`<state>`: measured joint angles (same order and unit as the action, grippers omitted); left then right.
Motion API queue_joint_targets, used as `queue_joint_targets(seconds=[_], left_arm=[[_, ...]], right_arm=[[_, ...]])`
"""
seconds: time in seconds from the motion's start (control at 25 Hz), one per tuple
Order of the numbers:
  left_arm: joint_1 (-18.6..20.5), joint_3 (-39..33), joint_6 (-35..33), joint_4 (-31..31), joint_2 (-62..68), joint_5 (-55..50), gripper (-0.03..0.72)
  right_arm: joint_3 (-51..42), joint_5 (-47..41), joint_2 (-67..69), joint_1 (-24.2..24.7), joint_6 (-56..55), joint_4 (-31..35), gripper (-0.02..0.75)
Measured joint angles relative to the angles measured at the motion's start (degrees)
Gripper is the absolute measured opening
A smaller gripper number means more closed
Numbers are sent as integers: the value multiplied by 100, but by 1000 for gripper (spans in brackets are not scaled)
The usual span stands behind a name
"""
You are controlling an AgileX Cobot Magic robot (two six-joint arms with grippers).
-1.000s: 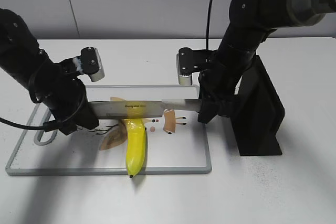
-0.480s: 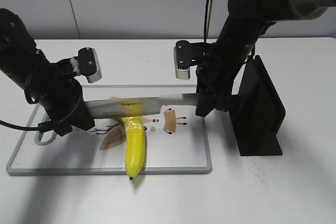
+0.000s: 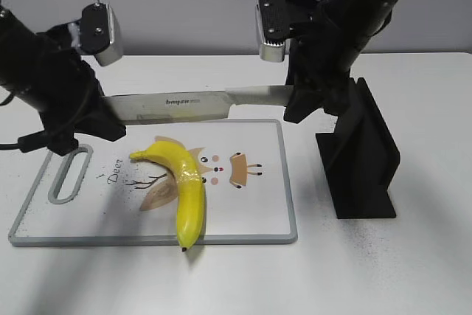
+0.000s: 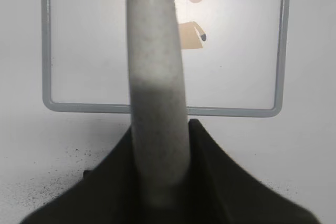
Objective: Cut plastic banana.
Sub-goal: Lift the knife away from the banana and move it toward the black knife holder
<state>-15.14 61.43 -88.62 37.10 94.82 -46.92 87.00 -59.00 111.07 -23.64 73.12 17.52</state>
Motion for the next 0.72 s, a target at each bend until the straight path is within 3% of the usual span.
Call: queue_joint_targets(seconds=[0.08, 0.16, 0.28, 0.4, 0.56, 0.72], left_arm=[[0, 0, -41, -5, -80, -212, 16], [0, -4, -47, -44, -109, -322, 100], [0, -4, -58, -7, -122, -298, 357], [0, -23, -21, 213, -191, -197, 557], [0, -32, 226, 355, -349, 92, 615], [0, -36, 1111, 201, -691, 510, 617]], right_arm=[[0, -112, -16, -6, 20, 18, 180], [0, -188, -16, -6, 102, 18, 174], [0, -207, -16, -6, 125, -37, 165], [0, -183, -16, -6, 119, -37, 163], [0, -171, -20, 0, 98, -37, 163], [0, -205, -203, 0, -103, -37, 163]])
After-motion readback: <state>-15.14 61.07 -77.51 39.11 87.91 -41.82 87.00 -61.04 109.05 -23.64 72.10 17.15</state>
